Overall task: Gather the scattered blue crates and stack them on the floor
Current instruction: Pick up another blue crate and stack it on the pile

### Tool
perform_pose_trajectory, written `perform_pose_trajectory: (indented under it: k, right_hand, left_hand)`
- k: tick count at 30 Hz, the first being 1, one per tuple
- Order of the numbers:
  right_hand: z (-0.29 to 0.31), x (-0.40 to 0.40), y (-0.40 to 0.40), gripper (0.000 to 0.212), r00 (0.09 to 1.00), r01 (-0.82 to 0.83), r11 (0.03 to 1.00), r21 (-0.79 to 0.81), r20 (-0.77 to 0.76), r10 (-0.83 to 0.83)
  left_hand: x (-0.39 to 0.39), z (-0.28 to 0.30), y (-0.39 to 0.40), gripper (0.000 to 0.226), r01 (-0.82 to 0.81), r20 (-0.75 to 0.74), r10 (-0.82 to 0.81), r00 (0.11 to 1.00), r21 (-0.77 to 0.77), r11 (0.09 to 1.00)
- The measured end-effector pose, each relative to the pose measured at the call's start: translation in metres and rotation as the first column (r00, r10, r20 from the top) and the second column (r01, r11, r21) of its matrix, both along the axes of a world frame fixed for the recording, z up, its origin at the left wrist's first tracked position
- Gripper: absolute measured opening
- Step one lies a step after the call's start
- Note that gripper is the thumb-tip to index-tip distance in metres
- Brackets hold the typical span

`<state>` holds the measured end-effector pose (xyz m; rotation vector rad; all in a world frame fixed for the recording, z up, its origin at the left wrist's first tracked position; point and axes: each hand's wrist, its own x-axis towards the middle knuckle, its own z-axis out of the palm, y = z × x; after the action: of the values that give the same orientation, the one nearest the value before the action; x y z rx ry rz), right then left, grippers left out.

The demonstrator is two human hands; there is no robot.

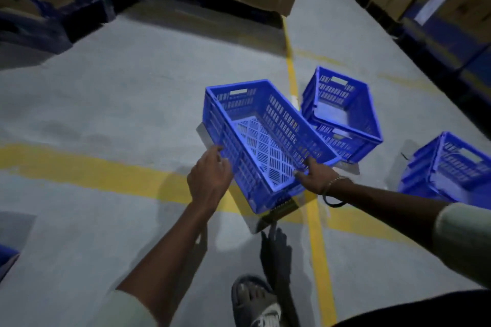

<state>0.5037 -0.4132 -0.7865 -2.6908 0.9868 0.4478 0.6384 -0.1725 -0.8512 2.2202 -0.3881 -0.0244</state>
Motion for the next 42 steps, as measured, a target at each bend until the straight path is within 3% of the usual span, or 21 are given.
perform_pose_trajectory:
  k: [3, 7, 13, 16, 18, 23, 27, 29, 31, 34, 37, 42]
  right_hand:
    - [-0.041, 0.013, -0.013, 0.089, 0.972, 0.228, 0.958, 0.176, 0.018, -0.234]
    - [-0.079, 0.023, -0.022, 0.09, 0.885, 0.421, 0.848, 0.322, 0.059, -0.462]
    - [-0.083, 0.032, -0.039, 0.1, 0.827, 0.478, 0.802, 0.359, 0.125, -0.549]
    - [-0.086, 0.029, -0.041, 0.109, 0.767, 0.547, 0.748, 0.376, 0.133, -0.628]
    - [-0.088, 0.016, -0.044, 0.11, 0.729, 0.592, 0.715, 0.371, 0.13, -0.672]
    - [-0.088, -0.029, -0.074, 0.101, 0.718, 0.634, 0.729, 0.259, 0.152, -0.679]
    - [-0.09, -0.051, -0.088, 0.091, 0.764, 0.606, 0.778, 0.167, 0.15, -0.628]
    - [-0.097, -0.059, -0.092, 0.09, 0.785, 0.574, 0.803, 0.159, 0.169, -0.596]
    - [-0.104, -0.061, -0.096, 0.09, 0.802, 0.556, 0.816, 0.159, 0.158, -0.577]
    - [-0.101, -0.059, -0.099, 0.093, 0.79, 0.584, 0.795, 0.162, 0.112, -0.603]
    - [-0.095, -0.052, -0.1, 0.098, 0.833, 0.542, 0.837, 0.075, 0.078, -0.547]
    - [-0.072, -0.021, -0.104, 0.102, 0.896, 0.435, 0.898, -0.061, 0.126, -0.425]
  left_hand:
    - [0.023, -0.025, -0.015, 0.038, -0.002, 0.052, 0.0, 0.999, 0.047, 0.999]
    - [0.062, -0.033, -0.044, 0.05, 0.042, 0.11, -0.062, 0.992, 0.177, 0.983]
    - [0.138, -0.037, -0.091, 0.077, 0.057, 0.021, -0.068, 0.997, 0.328, 0.943]
    - [0.157, -0.044, -0.099, 0.084, 0.032, -0.055, -0.018, 0.998, 0.275, 0.961]
    - [0.159, -0.048, -0.1, 0.085, -0.023, -0.03, 0.03, 0.999, 0.227, 0.974]
    - [0.171, -0.046, -0.103, 0.082, -0.086, 0.099, 0.069, 0.993, 0.176, 0.981]
    - [0.189, -0.048, -0.12, 0.078, 0.061, 0.057, -0.087, 0.995, 0.363, 0.93]
    - [0.193, -0.052, -0.13, 0.061, 0.124, 0.014, -0.149, 0.989, 0.477, 0.87]
    - [0.195, -0.051, -0.134, 0.043, 0.1, 0.01, -0.125, 0.992, 0.541, 0.835]
    - [0.2, -0.047, -0.136, 0.034, 0.106, -0.011, -0.124, 0.992, 0.603, 0.791]
    - [0.198, -0.044, -0.124, 0.03, 0.138, -0.04, -0.144, 0.989, 0.601, 0.787]
    - [0.187, -0.033, -0.077, 0.027, 0.041, -0.029, -0.029, 0.999, 0.57, 0.821]
